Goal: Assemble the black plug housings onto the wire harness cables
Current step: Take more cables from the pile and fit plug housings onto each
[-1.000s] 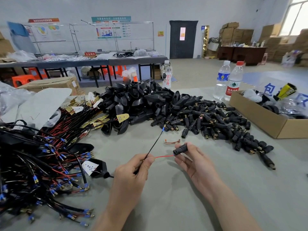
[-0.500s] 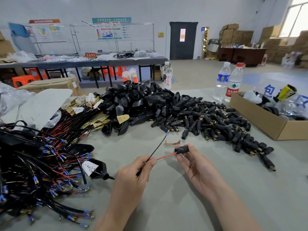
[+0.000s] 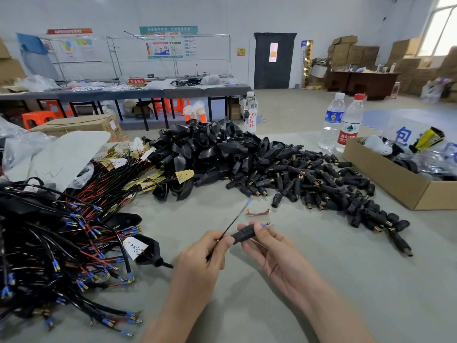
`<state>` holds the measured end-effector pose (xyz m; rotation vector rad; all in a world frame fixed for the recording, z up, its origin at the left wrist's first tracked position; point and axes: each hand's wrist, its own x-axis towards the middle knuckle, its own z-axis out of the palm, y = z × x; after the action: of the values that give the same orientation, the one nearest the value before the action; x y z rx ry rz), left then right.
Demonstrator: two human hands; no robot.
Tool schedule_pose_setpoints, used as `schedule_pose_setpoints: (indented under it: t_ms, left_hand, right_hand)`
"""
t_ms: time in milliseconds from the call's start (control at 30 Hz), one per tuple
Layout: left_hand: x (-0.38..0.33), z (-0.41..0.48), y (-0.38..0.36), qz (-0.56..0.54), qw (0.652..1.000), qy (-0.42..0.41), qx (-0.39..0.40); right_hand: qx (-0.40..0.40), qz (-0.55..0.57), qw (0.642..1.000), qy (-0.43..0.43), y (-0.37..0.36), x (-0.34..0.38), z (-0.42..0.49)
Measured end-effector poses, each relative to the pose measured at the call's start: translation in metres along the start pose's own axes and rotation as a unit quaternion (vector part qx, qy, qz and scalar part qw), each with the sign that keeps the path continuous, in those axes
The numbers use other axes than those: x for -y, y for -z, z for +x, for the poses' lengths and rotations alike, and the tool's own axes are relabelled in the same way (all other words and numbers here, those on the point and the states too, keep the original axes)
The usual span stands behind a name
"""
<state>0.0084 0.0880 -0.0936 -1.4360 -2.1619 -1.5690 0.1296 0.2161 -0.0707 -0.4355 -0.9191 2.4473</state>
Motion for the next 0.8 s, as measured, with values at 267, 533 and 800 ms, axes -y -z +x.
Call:
schedule_pose_setpoints:
  t_ms: [267,533,800]
  left_hand:
    - [-0.001,0.003,-0.002,-0.014,1.000,0.013,-0.012]
    - [-0.010,0.014,0.009,-0.352,0.919,0.176,-0.025]
    - [-0.004,0.021,0.012,-0.412,0.877,0.245,-0.009]
  right_hand:
    - [-0.023,-0.037,0.999,-0.003,-0.004,-0.006,-0.001]
    - [-0.069,-0.065,0.995,0.025,0.001,-0.007,0.004]
    - [-0.072,-0.076,0.994,0.044,0.003,-0.006,0.005]
